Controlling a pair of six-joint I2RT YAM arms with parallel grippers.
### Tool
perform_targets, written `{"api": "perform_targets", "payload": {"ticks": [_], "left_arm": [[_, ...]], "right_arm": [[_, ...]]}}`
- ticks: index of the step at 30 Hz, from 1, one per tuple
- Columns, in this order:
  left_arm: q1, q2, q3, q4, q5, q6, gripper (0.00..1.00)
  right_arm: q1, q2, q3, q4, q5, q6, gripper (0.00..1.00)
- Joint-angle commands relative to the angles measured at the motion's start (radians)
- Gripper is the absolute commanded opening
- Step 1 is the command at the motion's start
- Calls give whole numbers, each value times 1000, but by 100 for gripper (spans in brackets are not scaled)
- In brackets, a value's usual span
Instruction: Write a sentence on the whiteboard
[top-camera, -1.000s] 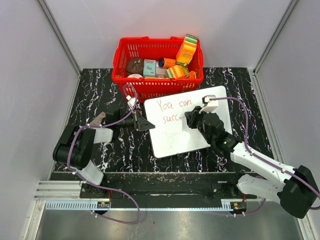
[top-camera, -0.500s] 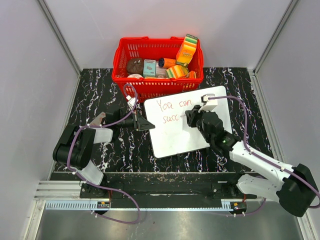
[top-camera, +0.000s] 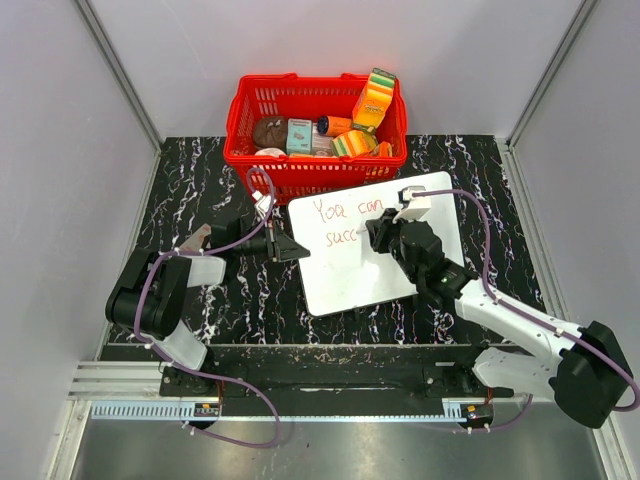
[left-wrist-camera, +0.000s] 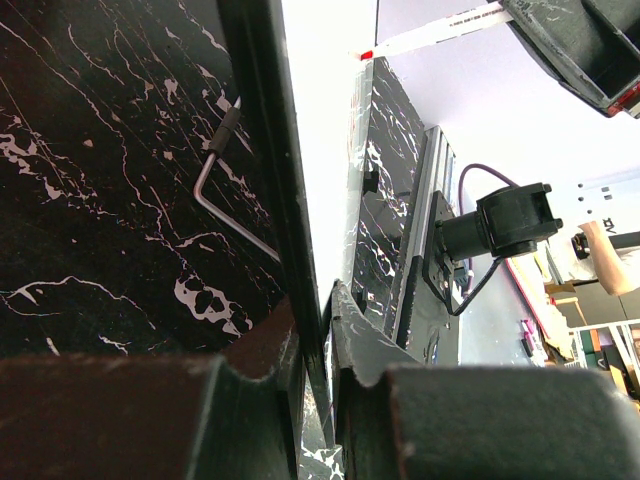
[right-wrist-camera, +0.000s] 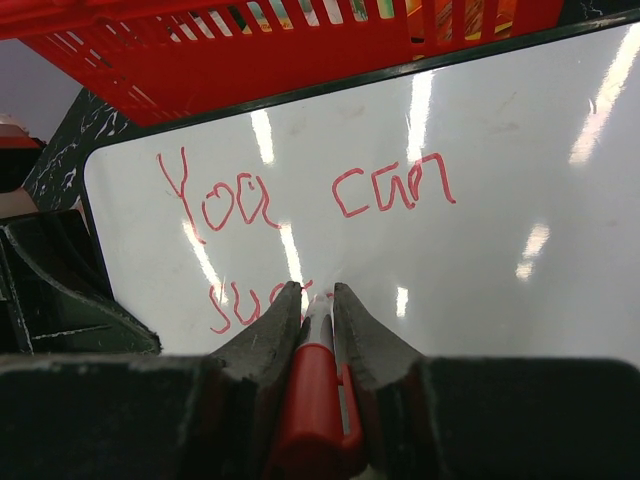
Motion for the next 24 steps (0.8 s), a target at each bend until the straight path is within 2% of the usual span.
{"api": "perform_targets", "payload": {"ticks": [1, 24], "left_arm": [[-18, 5, 12, 47, -4, 84, 0], [-18, 5, 11, 49, -4, 86, 0]], "right_arm": [[5, 6, 35, 24, -2, 8, 0], [-18, -6, 49, -16, 104, -17, 0]]}}
